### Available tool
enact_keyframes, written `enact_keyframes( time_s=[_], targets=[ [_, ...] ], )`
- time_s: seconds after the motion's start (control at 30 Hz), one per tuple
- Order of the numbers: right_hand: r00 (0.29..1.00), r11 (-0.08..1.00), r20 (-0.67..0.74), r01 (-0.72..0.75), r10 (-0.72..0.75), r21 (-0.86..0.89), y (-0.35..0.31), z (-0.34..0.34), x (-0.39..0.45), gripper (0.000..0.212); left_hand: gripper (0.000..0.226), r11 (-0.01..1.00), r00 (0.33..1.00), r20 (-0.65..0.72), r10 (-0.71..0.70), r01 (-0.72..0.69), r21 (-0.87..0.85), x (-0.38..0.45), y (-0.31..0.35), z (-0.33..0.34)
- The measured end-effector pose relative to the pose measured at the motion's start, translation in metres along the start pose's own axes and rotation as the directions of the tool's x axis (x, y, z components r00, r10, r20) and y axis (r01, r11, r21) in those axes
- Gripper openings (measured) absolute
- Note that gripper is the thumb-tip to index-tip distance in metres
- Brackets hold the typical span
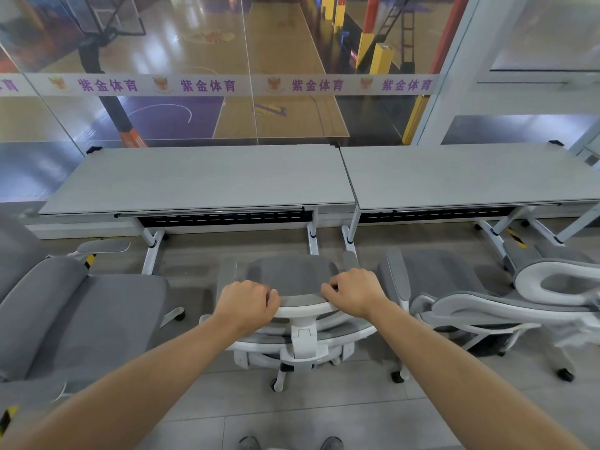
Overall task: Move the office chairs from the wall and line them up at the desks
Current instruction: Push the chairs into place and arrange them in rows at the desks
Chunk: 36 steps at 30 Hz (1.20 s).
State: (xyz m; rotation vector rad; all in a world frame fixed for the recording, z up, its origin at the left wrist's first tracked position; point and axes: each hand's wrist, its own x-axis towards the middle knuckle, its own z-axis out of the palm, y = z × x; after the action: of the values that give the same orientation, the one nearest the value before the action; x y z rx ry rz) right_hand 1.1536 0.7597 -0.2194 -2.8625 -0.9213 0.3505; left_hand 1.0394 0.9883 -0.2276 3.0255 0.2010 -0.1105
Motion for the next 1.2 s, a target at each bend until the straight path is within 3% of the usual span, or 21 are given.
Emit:
enact_keyframes(
  time_s=[0.57, 0.83, 1.03, 1.2],
  targets=[
    [1.0, 1.0, 0.014, -0.01, 0.01, 0.017, -0.003, -0.001, -0.001, 0.05, 0.045, 1.0, 1.0, -0.02, 0.012, -0.012, -0.024, 0.001, -0.004, -0.004],
    [0.992, 0.993, 0.13, -0.017, 0.002, 0.117, -0.012, -0.014, 0.017, 0.051, 0.036, 0.989, 0.998, -0.056, 0.027, -0.035, -0.146, 0.004, -0.015, -0.01],
    [0.991, 0.994, 0.107, 0.074, -0.083, 0.086, -0.079, -0.024, 0.055, 0.046, 0.034, 0.967, 0.992, -0.091, -0.092, 0.067, -0.245, -0.01, -0.063, -0.024],
    [0.981, 0.982, 0.07, 0.179, -0.182, 0.055, -0.181, -0.018, 0.081, 0.04, 0.04, 0.966, 0.981, -0.083, -0.178, 0.158, -0.205, -0.043, -0.156, -0.016]
  ],
)
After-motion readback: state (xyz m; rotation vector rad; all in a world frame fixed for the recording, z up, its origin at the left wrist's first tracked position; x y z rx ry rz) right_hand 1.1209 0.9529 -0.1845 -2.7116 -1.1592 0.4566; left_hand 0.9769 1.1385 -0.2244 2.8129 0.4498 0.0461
